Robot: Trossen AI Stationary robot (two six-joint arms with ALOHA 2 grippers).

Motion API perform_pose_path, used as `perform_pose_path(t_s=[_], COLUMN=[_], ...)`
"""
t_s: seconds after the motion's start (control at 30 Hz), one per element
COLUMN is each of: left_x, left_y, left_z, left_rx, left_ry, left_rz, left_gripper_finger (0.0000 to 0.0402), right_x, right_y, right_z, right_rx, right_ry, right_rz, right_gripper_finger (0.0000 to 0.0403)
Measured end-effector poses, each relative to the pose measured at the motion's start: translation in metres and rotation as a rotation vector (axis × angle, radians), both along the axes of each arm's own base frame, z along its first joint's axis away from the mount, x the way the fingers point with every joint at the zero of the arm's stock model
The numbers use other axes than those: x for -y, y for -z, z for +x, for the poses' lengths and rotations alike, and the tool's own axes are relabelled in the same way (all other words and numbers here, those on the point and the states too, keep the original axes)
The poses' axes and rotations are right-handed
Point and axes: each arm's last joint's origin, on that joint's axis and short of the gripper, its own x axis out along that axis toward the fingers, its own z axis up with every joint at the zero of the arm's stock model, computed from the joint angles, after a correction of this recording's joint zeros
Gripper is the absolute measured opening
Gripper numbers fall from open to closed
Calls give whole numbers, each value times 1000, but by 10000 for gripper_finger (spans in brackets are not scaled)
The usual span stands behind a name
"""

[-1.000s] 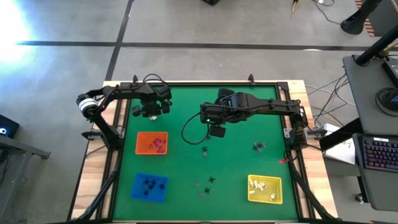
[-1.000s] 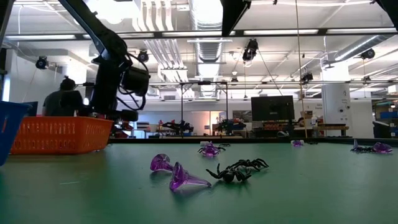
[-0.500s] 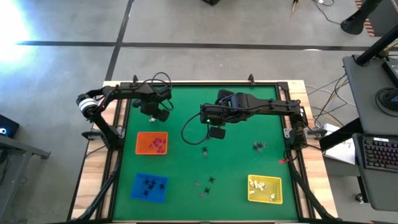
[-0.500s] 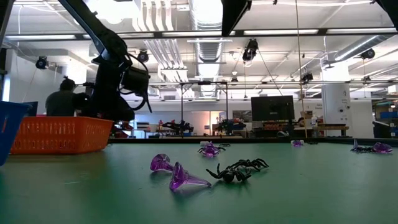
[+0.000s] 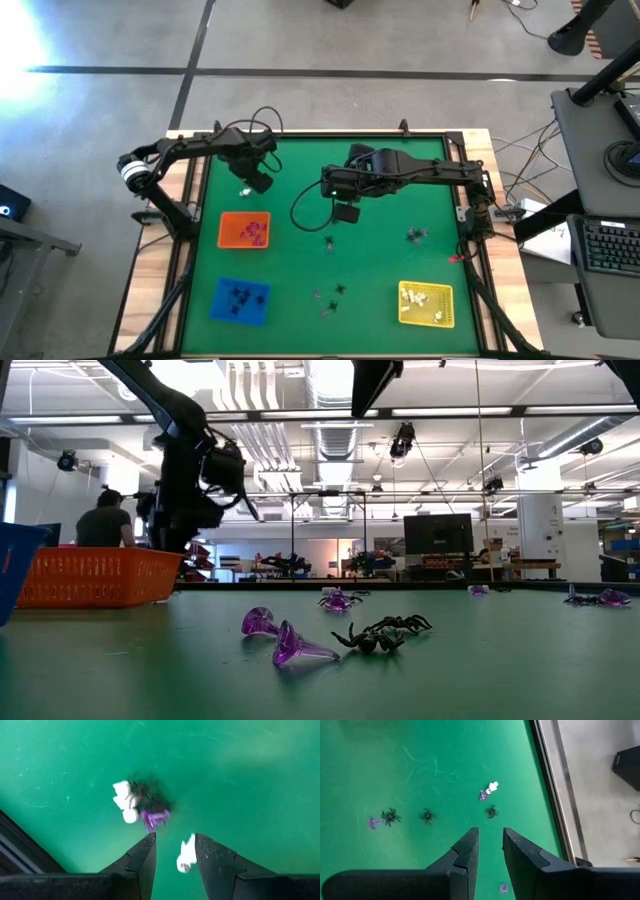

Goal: Sort Halloween decoration
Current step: Put the white skeleton toy into the yellow bin

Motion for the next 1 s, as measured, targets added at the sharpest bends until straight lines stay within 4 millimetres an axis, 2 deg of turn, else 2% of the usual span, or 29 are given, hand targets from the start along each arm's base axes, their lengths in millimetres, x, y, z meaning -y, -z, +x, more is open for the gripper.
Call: perform_pose_path(t_s=[0.1, 0.2, 1.0], left_x=[4, 7, 10], left_y=[-9, -9, 24], left_z=[0, -2, -4], left_rx=[-29, -52, -28], left_ry=[100, 153, 188], left_rz=[-68, -93, -141], left_gripper_finger=[118, 118, 118], right_x=[0, 0, 0], right_y=[0, 0, 1], right_z=[0, 0, 0], right_rx=[4, 13, 62], right_ry=[4, 22, 150], right_rz=[27, 54, 101], right_gripper_finger=[82, 82, 82])
